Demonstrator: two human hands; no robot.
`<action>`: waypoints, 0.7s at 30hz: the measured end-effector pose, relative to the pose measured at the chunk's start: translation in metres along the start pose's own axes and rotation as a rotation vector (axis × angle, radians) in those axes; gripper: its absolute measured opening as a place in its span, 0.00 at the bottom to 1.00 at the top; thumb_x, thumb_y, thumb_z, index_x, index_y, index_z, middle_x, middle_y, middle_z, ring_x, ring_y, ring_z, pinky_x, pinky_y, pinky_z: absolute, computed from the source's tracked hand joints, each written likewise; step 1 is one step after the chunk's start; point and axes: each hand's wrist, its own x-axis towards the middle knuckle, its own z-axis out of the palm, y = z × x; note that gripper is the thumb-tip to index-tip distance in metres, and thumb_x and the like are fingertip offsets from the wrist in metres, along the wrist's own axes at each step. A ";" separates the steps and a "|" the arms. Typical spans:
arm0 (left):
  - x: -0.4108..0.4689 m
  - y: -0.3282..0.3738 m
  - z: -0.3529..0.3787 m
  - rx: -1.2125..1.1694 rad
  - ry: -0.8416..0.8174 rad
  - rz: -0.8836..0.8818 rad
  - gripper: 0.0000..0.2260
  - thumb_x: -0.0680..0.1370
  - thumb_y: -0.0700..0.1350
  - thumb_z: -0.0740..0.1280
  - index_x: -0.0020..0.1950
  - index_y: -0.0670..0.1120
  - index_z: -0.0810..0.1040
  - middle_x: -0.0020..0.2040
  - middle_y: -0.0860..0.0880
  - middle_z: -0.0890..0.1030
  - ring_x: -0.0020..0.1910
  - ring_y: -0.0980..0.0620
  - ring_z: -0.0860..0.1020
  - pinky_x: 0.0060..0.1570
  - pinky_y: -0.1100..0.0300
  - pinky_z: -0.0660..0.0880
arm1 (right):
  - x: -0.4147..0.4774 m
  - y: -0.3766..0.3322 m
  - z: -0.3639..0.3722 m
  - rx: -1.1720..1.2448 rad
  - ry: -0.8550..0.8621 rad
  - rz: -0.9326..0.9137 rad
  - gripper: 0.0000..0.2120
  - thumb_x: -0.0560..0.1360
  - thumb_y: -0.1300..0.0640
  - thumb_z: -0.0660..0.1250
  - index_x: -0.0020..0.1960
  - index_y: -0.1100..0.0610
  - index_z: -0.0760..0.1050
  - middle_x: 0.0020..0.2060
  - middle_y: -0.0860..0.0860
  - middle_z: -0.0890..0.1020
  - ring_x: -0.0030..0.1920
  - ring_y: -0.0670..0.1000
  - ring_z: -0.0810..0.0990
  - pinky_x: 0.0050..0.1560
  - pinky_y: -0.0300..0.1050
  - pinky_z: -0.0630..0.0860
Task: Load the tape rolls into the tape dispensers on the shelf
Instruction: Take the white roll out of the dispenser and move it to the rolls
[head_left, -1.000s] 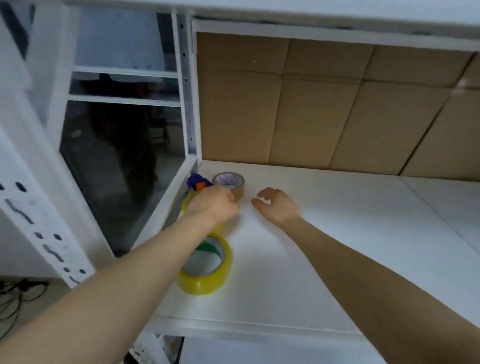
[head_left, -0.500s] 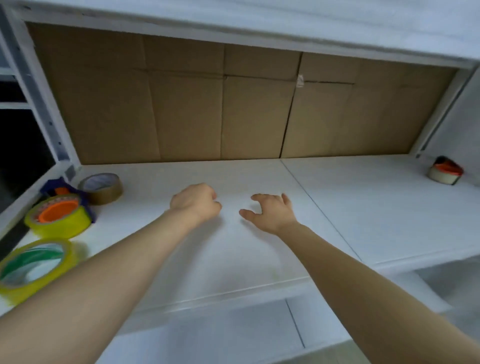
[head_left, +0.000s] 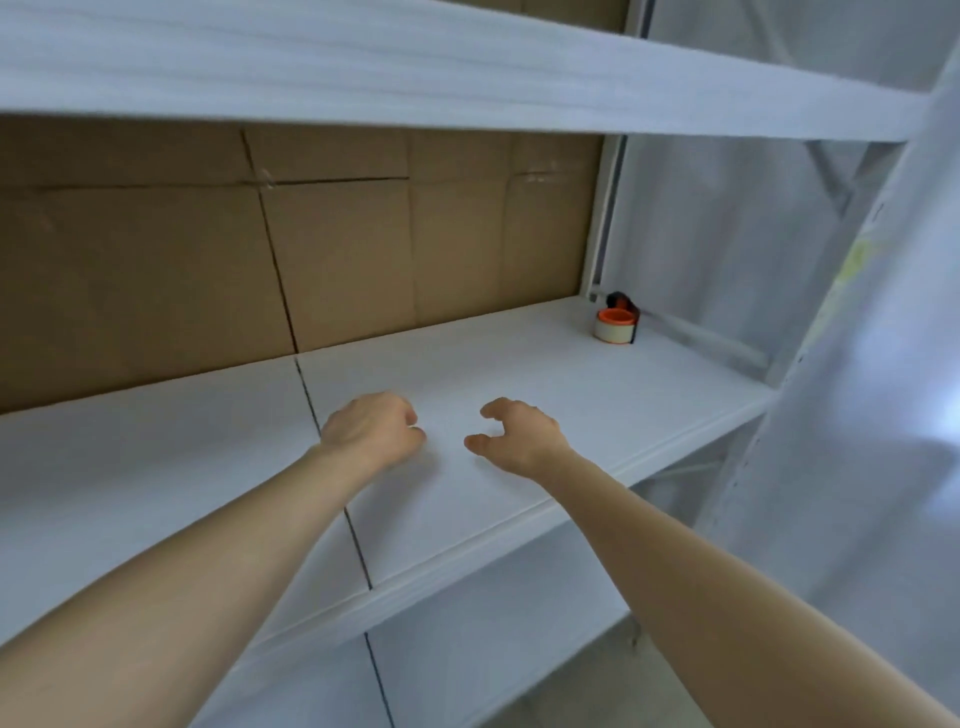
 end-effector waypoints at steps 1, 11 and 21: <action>0.009 0.016 0.005 0.003 0.000 0.017 0.16 0.74 0.48 0.62 0.61 0.52 0.78 0.61 0.50 0.79 0.61 0.46 0.76 0.53 0.58 0.73 | 0.004 0.014 -0.007 0.024 0.006 0.019 0.26 0.75 0.46 0.63 0.70 0.54 0.65 0.69 0.52 0.71 0.69 0.55 0.69 0.70 0.49 0.65; 0.107 0.144 0.056 -0.047 -0.060 0.148 0.05 0.73 0.45 0.62 0.43 0.53 0.78 0.47 0.50 0.79 0.46 0.47 0.76 0.44 0.59 0.70 | 0.065 0.146 -0.072 0.016 0.063 0.171 0.21 0.76 0.53 0.63 0.69 0.55 0.68 0.68 0.53 0.72 0.66 0.54 0.72 0.64 0.47 0.71; 0.209 0.223 0.072 -0.142 -0.081 0.126 0.13 0.76 0.47 0.62 0.59 0.51 0.79 0.60 0.49 0.79 0.58 0.46 0.78 0.51 0.59 0.72 | 0.179 0.213 -0.131 -0.102 0.066 0.198 0.19 0.78 0.60 0.60 0.68 0.56 0.69 0.65 0.55 0.75 0.65 0.55 0.73 0.64 0.45 0.71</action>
